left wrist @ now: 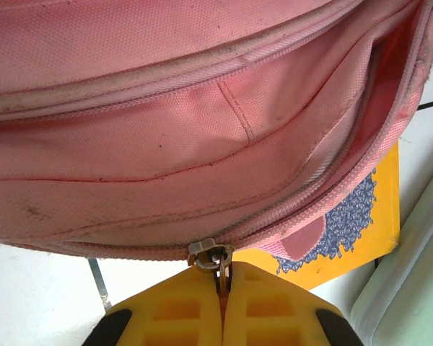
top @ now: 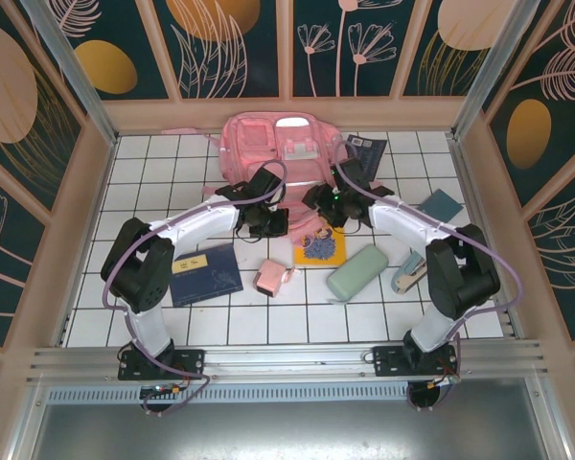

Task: Pack the student bag
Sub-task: Unzip the student bag at the top-center of the table.

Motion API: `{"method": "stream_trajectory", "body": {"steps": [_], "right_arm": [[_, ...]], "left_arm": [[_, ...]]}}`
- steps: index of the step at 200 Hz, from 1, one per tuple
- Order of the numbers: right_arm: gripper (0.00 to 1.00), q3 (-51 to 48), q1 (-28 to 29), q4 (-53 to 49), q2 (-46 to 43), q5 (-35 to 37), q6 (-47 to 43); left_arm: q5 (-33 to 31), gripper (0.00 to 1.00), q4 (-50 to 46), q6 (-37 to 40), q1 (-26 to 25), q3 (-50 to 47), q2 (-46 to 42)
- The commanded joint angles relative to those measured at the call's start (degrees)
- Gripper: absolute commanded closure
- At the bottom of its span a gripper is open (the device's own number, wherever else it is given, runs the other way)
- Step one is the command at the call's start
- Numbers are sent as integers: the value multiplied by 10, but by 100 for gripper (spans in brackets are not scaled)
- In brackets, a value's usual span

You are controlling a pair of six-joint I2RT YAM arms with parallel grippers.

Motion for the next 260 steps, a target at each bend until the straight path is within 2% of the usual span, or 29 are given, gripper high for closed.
{"method": "stream_trajectory", "body": {"steps": [1,28,46,58,77,115,129,178,234,260], "right_arm": [[42,-2,17,31,22,-33,52],[44,-15,19,43,48,-58,78],[49,-20,19,59,63,-65,89],[63,-16,19,61,74,-60,89],[100,0,19,45,78,-37,75],[100,9,2,-3,26,57,26],[100,-4,-15,-4,7,70,16],[100,-28,-79,-22,-36,90,-21],[100,-38,-119,-39,-74,104,-58],[100,-41,-130,-41,-86,104,-73]], "left_arm": [[8,100,7,-1,-4,1,1],[4,100,4,1,-4,1,1],[4,100,2,2,-4,3,3],[3,100,1,3,-4,5,4],[-9,100,-14,11,-4,13,9],[-91,100,-122,42,1,65,41],[-115,100,-143,54,9,66,49],[-198,100,-187,97,96,83,67],[-261,100,-197,123,183,260,174],[-244,100,-230,136,194,331,213]]}}
